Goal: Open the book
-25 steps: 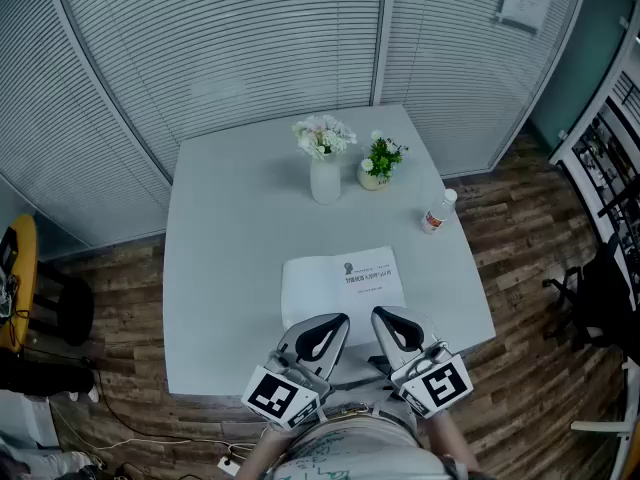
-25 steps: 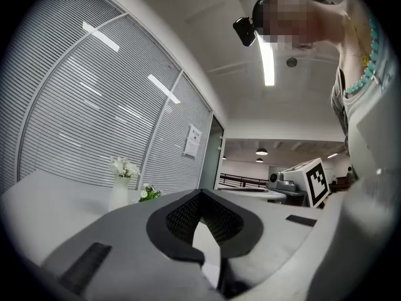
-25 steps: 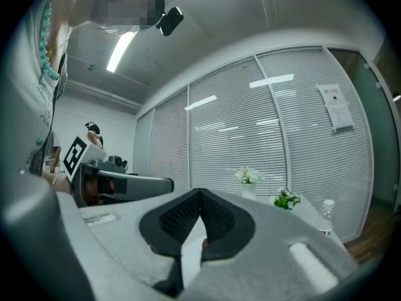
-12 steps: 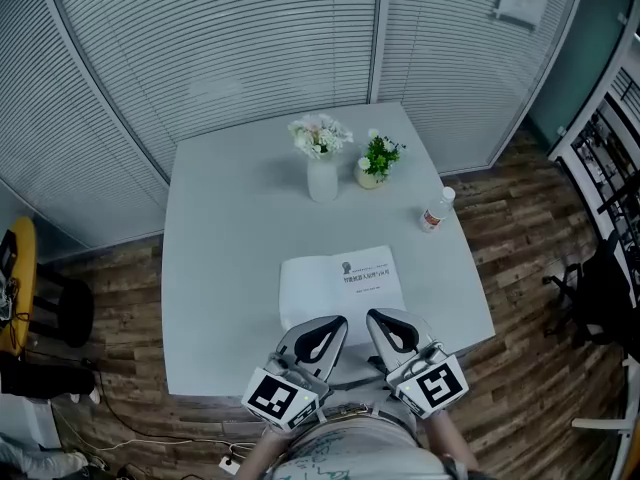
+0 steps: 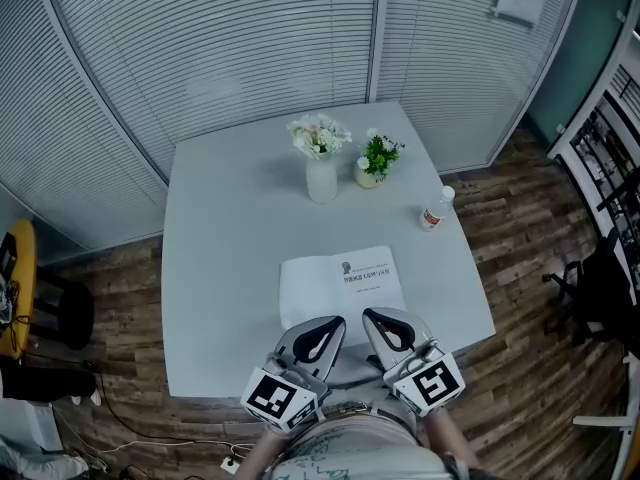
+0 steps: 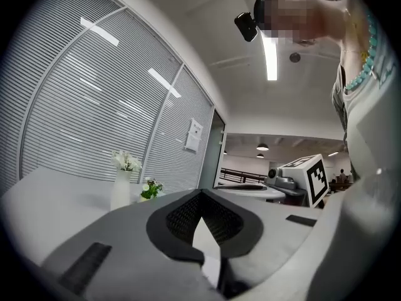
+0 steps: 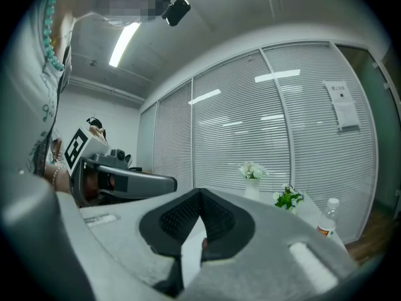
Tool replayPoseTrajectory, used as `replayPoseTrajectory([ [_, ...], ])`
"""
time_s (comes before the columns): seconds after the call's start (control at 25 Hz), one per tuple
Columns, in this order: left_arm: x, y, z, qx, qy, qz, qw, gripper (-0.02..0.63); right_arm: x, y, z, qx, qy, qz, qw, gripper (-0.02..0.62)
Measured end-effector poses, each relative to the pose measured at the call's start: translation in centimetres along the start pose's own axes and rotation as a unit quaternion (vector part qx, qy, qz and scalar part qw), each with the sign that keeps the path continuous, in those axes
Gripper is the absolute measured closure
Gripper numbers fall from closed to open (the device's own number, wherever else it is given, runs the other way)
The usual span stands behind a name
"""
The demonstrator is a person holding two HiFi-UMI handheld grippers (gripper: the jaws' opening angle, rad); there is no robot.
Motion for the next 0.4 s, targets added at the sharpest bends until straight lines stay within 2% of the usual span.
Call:
replayPoseTrajectory([
  [0.4,-0.67,0.02,0.37,0.000,0.004,0.003,1.0000,0.607,-0.22,0.03,-0.38,-0.011,-0.006,-0.006,1.000,0.592],
])
Point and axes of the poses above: the fingertips, and each gripper's own axes: z backward along the fingers, x to its right, y out of its top, the point moved 9 cm from there along z, backward along the fingers, and after that the axes turned 14 degrees about -y, right-handed, at the moved point
